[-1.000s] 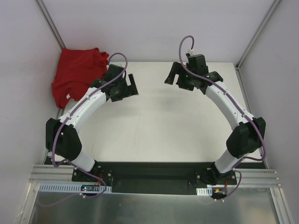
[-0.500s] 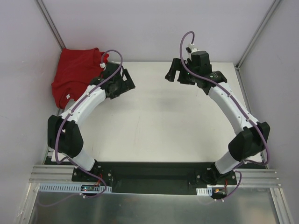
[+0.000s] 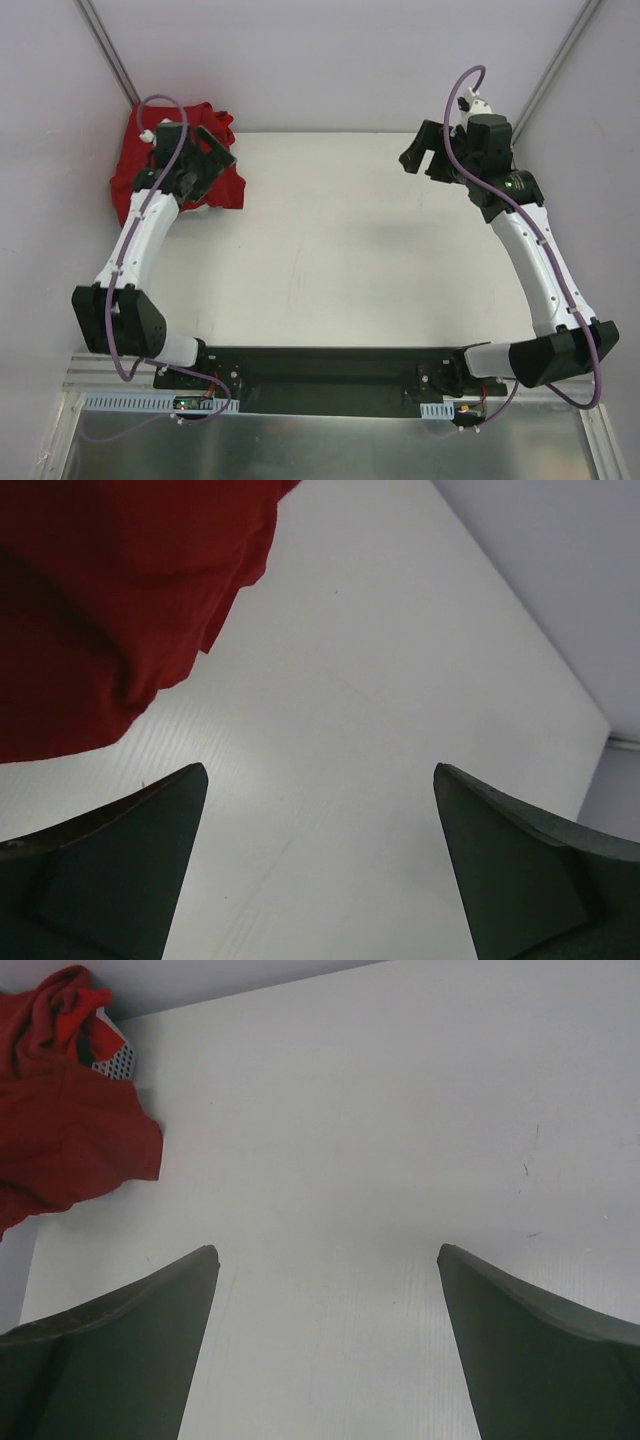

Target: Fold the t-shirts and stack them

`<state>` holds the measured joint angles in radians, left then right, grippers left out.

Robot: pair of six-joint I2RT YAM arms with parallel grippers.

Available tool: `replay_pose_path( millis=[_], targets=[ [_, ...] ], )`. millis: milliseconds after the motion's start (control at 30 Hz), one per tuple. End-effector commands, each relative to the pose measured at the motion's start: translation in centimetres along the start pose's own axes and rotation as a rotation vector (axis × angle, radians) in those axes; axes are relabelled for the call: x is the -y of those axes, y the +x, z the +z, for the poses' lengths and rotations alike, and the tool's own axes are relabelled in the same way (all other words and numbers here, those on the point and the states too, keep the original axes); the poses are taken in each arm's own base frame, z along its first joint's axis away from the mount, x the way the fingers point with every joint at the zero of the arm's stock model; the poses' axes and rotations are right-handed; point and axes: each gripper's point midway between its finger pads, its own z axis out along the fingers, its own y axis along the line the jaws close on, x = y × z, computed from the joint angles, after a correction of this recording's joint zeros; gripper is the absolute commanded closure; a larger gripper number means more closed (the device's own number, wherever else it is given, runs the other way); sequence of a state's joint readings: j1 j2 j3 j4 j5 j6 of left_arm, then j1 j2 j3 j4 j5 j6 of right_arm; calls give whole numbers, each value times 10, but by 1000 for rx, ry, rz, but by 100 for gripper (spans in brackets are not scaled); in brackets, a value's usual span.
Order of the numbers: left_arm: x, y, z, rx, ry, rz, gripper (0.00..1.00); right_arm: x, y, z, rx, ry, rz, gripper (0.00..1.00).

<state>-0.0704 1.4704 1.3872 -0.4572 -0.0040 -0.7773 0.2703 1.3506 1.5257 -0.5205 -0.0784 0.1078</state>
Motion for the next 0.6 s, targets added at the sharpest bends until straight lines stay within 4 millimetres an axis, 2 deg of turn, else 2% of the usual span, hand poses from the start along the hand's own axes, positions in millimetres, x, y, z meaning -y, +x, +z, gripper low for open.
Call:
replay_pose_path(
  millis=[0,100,200,233,300,433,567],
  targets=[
    [-26,-36,-51,127,22,-156,2,6,8,-13,-4,17,-20,4],
    [-65,-59,-66,212,-51,-220,2,8,11,-9,-13,27,-6,4],
    [-95,-75,-68,255,-111,-280,2,3,10,3,-32,-2,-15,4],
    [-105,-80,-63,268,-153,-280,3,1,9,6,-36,-10,-14,4],
    [-113,-92,-60,299,-193,-276,4,-4,6,14,-51,-25,3,4],
    [-123,-99,-38,274,-235,-307,4,-15,1,21,-55,-68,38,4],
    [-130,-105,-14,225,-226,-277,8,-17,2,25,-59,-79,44,4]
  ],
)
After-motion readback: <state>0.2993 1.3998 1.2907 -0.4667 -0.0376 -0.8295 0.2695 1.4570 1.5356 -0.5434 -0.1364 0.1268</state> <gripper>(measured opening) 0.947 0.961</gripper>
